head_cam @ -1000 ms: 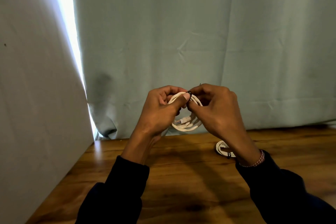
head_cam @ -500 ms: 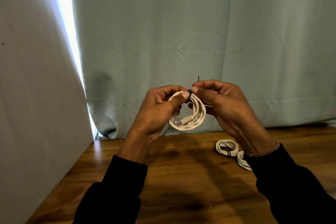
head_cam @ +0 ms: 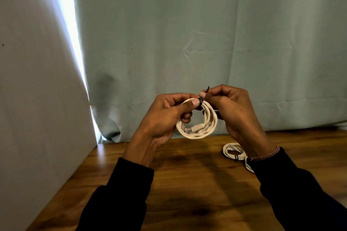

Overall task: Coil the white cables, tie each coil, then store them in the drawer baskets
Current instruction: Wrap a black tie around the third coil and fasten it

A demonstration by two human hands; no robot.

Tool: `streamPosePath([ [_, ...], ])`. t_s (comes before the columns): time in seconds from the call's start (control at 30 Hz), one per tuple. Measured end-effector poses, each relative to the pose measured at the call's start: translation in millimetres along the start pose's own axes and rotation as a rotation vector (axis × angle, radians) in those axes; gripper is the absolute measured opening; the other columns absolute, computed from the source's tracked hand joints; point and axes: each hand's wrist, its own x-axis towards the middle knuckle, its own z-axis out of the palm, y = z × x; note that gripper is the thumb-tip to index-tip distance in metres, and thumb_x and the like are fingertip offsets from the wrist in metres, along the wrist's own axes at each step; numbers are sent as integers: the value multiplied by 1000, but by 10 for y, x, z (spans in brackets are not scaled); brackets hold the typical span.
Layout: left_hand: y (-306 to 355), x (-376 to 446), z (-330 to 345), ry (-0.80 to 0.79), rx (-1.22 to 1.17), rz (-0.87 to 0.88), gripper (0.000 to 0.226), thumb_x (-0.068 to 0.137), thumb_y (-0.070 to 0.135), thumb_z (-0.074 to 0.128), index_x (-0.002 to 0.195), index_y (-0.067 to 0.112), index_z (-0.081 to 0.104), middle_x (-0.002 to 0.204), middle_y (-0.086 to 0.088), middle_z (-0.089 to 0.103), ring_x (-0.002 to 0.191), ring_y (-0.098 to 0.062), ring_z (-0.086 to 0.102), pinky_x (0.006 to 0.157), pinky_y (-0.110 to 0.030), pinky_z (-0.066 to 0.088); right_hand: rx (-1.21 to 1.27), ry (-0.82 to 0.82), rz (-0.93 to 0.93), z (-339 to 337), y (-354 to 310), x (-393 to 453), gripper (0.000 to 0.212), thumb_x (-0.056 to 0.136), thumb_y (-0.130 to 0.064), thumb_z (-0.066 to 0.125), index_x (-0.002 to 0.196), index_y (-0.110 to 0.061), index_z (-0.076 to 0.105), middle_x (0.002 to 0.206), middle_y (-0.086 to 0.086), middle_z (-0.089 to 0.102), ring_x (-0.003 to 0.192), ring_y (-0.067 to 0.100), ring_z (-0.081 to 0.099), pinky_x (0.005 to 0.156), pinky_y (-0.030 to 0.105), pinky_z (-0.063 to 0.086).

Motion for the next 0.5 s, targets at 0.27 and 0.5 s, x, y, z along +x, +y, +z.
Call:
streamPosePath([
  [0.27, -54, 33, -15, -4, -28, 22, 33, 72, 9, 76, 102, -5, 72, 86, -21, 71, 58, -17, 51, 53, -25, 44, -217, 175, -220, 22, 65, 0, 5, 82, -18, 81, 86, -18, 79, 80, -5, 77, 74, 15, 75, 73, 46, 63],
  [0.5, -62, 35, 59, 56, -13, 90, 20, 90, 2, 66, 108, -5, 71, 85, -19, 71, 55, -13, 45, 52, -23, 39, -342, 193, -469, -3, -76, -70, 12, 82, -19, 81, 93, -23, 76, 81, -16, 72, 73, -1, 71, 67, 16, 58],
])
